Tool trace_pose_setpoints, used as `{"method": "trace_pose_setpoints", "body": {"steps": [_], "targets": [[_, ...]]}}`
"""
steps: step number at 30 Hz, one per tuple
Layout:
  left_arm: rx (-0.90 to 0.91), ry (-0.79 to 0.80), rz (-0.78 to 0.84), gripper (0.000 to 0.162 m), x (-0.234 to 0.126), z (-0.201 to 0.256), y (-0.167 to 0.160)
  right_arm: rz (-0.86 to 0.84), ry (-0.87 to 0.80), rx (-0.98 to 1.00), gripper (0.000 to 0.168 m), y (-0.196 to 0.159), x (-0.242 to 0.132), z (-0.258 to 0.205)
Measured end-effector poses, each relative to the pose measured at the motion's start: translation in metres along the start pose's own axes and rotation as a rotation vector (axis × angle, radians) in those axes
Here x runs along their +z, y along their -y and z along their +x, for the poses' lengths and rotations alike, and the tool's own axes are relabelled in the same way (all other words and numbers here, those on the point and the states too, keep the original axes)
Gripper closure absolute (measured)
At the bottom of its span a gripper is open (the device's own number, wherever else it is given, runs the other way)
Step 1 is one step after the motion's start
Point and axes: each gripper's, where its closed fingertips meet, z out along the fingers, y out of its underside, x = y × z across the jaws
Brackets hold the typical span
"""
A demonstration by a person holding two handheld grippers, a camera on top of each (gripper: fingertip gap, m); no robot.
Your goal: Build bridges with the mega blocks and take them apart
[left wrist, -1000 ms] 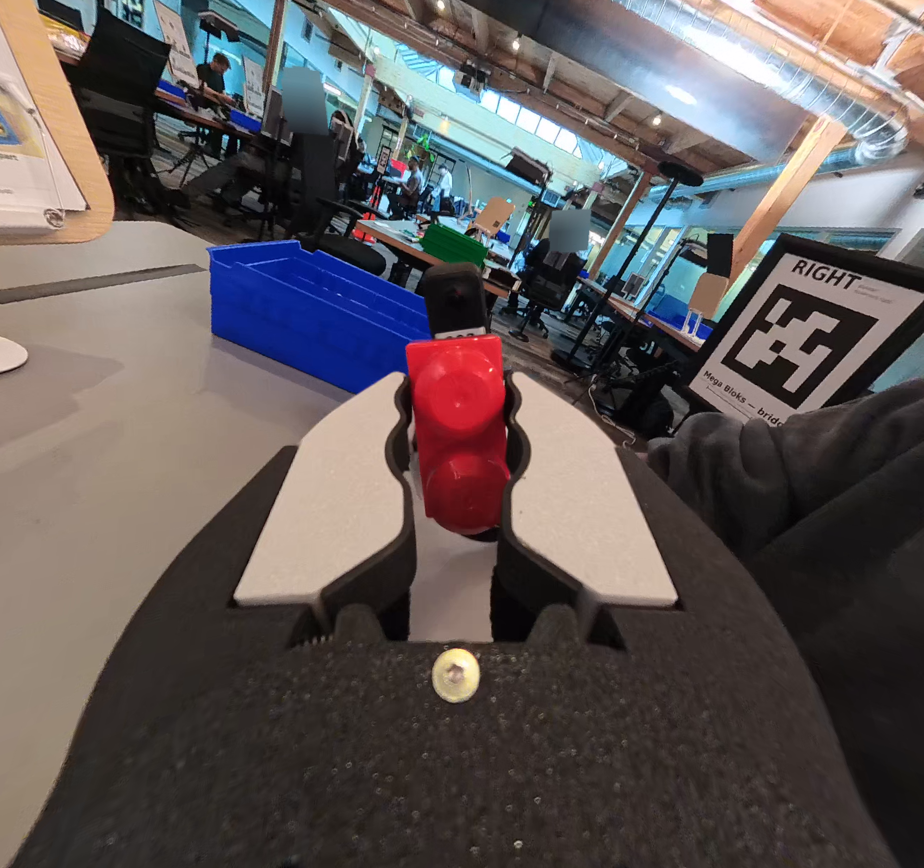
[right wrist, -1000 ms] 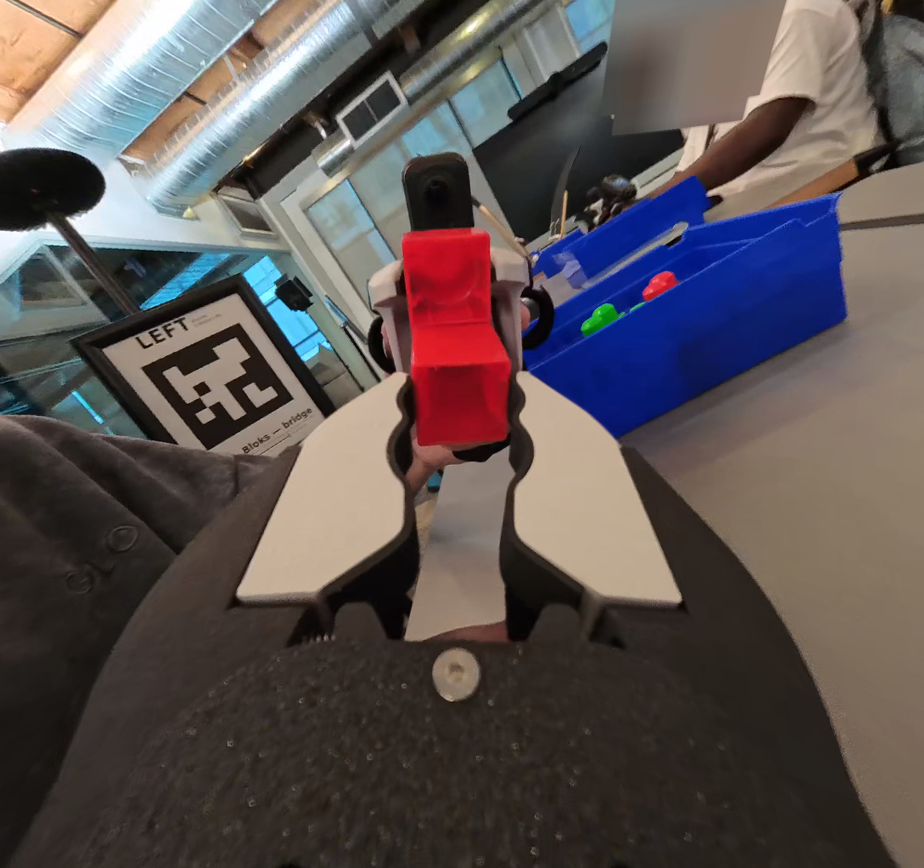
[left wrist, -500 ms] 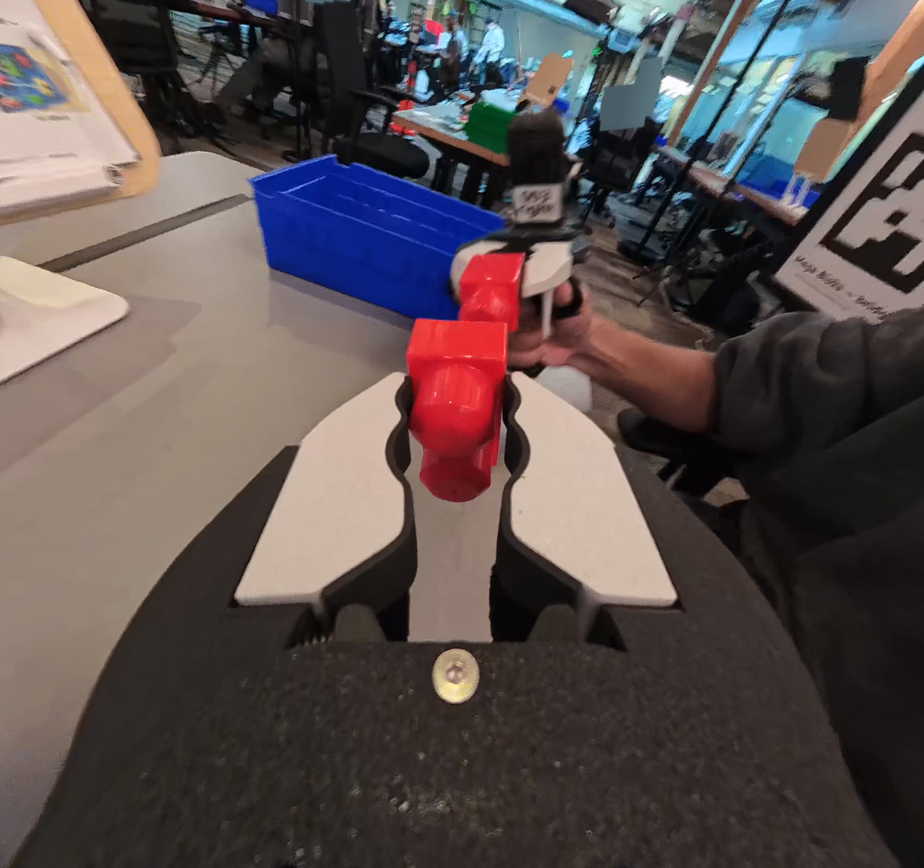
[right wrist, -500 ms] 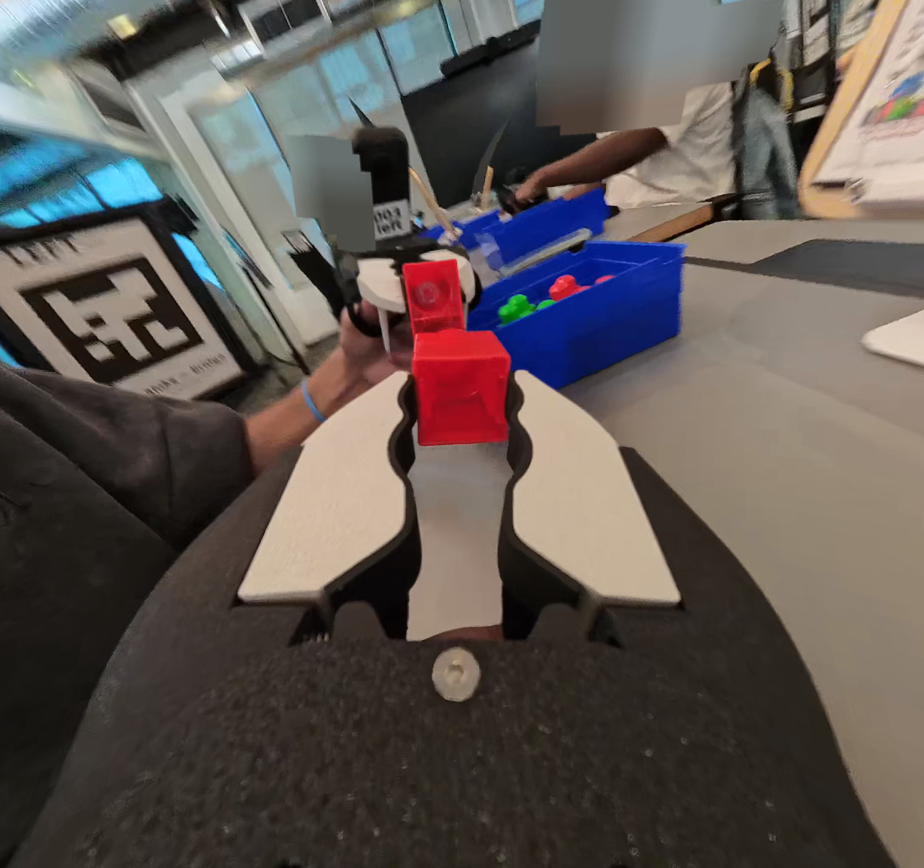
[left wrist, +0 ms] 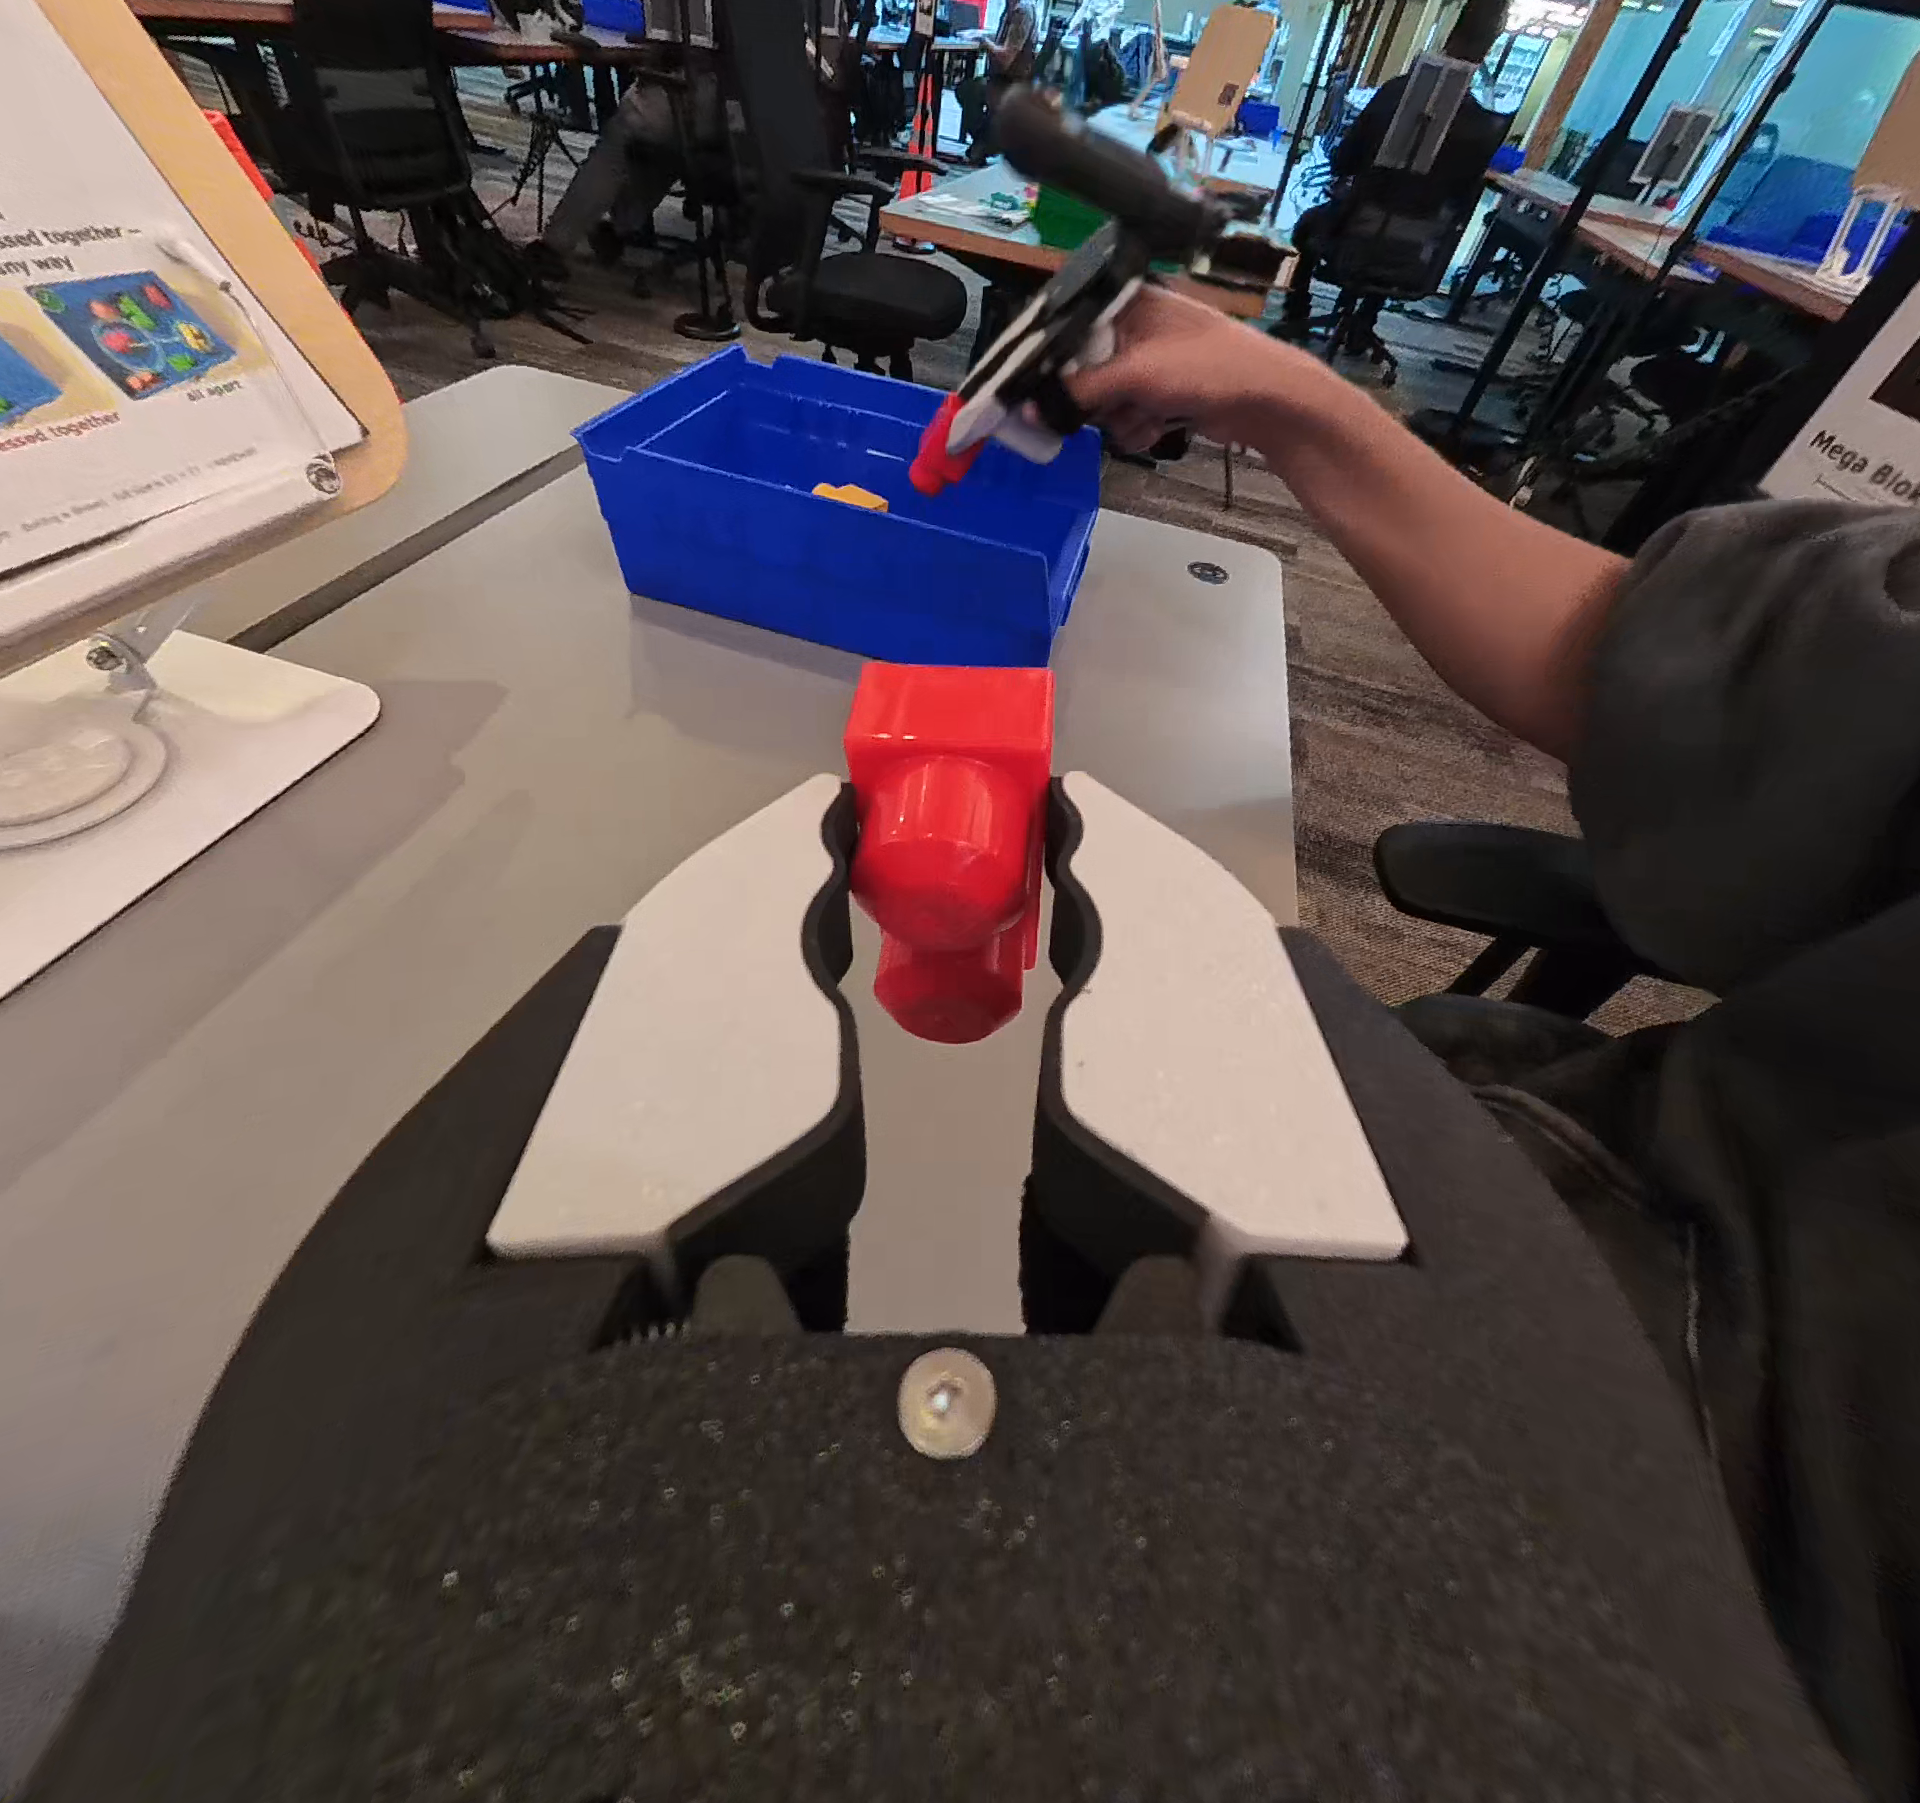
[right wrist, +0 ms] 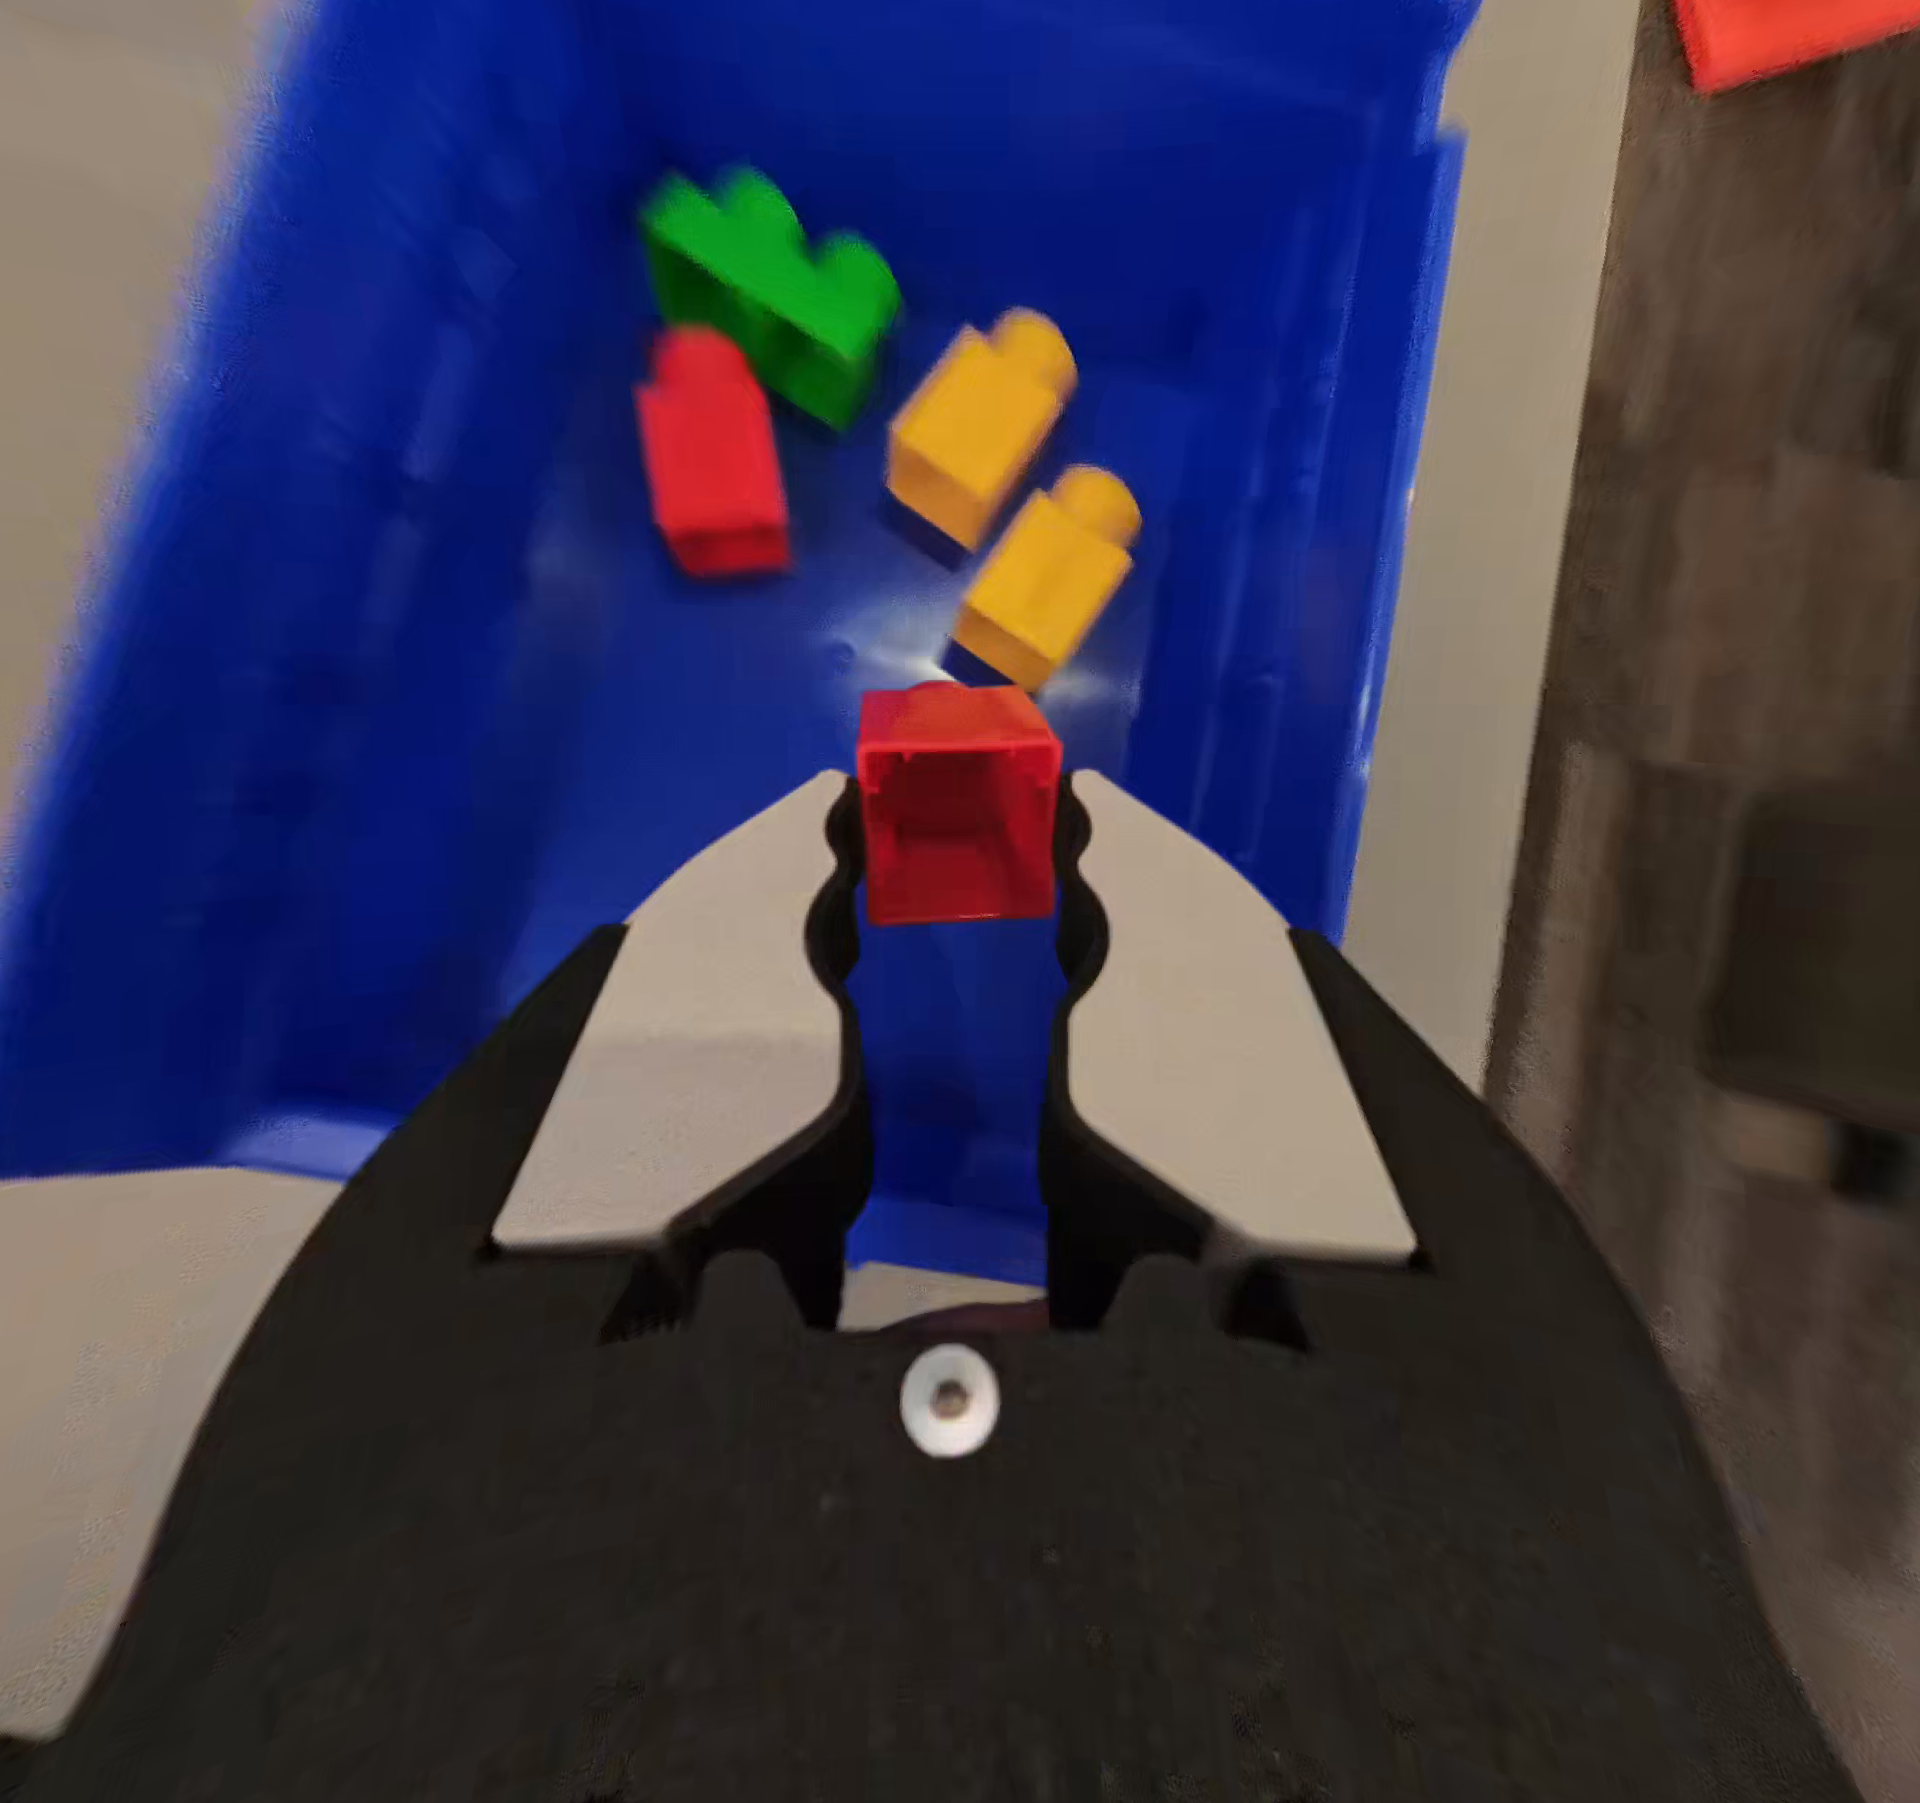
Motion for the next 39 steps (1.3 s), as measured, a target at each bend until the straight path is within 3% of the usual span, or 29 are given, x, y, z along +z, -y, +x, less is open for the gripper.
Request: {"method": "trace_pose_setpoints", "body": {"steps": [5,12,17,22,27,29,33,39], "targets": [[0.001,-0.01,-0.03,0.128,0.008,0.001,-0.005,-0.196,-0.134,-0.104,0.133,-0.015,0.039,0.017],[-0.013,-0.022,-0.064,0.128,0.02,0.001,-0.017,-0.197,-0.318,-0.15,0.133,-0.011,0.068,0.027],[-0.021,-0.013,-0.102,0.128,0.024,-0.002,-0.028,-0.243,-0.207,-0.015,0.124,-0.029,0.08,0.015],[-0.025,-0.004,-0.121,0.128,0.024,-0.004,-0.033,-0.096,-0.173,0.012,0.114,-0.025,0.051,-0.002],[-0.04,-0.008,-0.11,0.128,0.022,-0.006,-0.033,0.301,-0.056,-0.062,0.107,-0.007,-0.036,-0.065],[-0.035,-0.007,-0.116,0.128,0.023,-0.006,-0.034,0.461,0.176,-0.091,0.109,-0.005,-0.065,-0.129],[-0.046,0.041,-0.215,0.128,0.027,-0.016,-0.048,0.49,0.589,-0.127,0.108,-0.042,-0.09,-0.241],[-0.142,0.16,-0.726,0.128,0.057,-0.047,-0.108,0.429,0.58,-0.176,0.112,-0.068,-0.073,-0.275]]}}
